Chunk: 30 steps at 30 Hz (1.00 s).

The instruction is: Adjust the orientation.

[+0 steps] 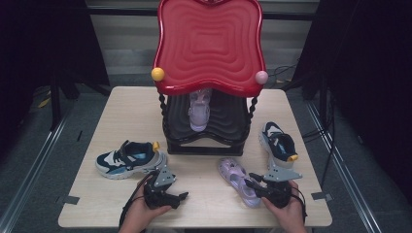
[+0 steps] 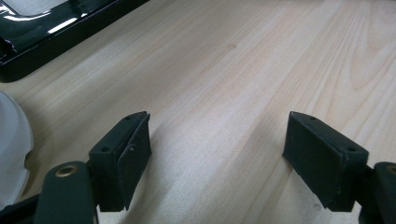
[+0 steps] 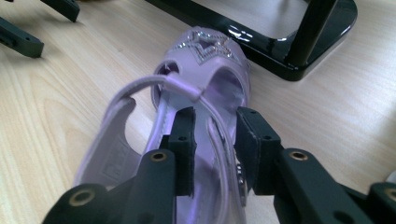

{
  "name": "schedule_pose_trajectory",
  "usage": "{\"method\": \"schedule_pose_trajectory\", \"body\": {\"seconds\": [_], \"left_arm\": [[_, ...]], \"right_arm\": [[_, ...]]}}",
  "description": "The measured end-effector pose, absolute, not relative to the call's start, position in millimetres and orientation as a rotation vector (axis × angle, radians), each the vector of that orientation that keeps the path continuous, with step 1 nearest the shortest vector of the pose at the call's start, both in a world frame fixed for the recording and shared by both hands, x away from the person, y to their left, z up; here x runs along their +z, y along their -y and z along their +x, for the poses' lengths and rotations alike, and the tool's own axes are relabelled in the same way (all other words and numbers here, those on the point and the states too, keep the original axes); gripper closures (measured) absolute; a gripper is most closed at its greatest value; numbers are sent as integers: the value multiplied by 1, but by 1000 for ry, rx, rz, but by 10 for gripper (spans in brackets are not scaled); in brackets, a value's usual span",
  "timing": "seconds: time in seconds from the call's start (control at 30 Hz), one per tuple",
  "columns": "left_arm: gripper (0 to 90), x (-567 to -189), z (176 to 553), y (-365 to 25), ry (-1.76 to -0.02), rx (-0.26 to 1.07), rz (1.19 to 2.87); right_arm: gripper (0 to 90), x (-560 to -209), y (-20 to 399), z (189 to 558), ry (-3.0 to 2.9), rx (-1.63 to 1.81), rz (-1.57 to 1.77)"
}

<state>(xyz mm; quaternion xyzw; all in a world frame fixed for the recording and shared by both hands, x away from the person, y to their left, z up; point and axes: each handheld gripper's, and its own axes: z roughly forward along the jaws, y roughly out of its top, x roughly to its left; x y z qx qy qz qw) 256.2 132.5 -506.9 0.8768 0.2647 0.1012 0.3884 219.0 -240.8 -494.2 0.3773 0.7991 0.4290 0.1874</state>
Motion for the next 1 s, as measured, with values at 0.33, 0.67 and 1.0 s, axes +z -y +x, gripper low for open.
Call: {"method": "schedule_pose_trajectory", "body": {"seconds": [0.33, 0.67, 1.0], "left_arm": [[225, -507, 256, -132, -674, 259, 2232], [224, -507, 256, -133, -674, 259, 2233], [225, -507, 256, -132, -674, 259, 2233]], "right_arm": [[777, -496, 246, 222, -2247, 1235, 1070], [833, -489, 244, 219, -2275, 1166, 958], [835, -469, 241, 213, -2235, 1200, 952]]}}
